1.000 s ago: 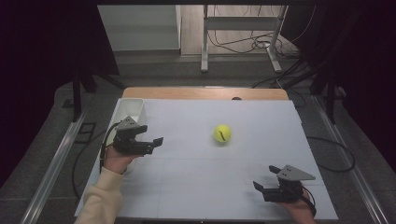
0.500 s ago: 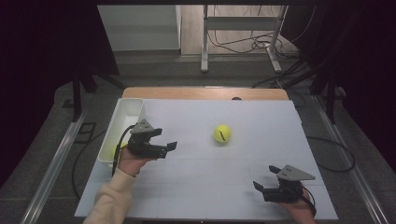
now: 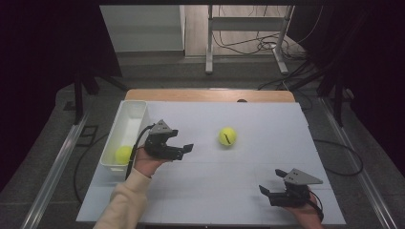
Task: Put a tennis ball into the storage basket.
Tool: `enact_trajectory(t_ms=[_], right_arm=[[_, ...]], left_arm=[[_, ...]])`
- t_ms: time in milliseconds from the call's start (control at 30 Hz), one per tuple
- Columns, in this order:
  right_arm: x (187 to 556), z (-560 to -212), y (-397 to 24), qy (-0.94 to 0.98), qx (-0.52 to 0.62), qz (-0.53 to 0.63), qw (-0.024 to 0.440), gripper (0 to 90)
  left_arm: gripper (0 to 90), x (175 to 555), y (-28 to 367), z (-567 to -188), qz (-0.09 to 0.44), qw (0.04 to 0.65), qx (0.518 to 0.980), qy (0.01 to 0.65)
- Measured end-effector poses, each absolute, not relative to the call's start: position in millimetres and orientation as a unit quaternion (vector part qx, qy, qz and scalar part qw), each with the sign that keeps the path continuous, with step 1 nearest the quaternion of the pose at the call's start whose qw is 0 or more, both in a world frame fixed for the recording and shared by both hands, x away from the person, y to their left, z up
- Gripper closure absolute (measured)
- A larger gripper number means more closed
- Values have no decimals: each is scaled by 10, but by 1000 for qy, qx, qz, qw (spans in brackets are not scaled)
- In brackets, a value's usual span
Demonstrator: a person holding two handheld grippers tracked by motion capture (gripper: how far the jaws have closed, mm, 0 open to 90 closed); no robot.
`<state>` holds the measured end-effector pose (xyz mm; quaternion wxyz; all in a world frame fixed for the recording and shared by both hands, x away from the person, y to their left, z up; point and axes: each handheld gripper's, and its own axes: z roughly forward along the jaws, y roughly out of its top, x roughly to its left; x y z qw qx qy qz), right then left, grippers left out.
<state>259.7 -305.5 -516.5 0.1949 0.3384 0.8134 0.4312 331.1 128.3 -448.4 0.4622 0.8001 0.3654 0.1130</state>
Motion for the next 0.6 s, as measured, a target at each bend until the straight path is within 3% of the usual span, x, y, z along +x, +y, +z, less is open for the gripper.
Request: enact_trajectory(t_ms=[600], right_arm=[[2600,-5150,-3060,810,338,439,193,130]], left_arm=[[164,3465,1021,-4504,101,459,803,366]])
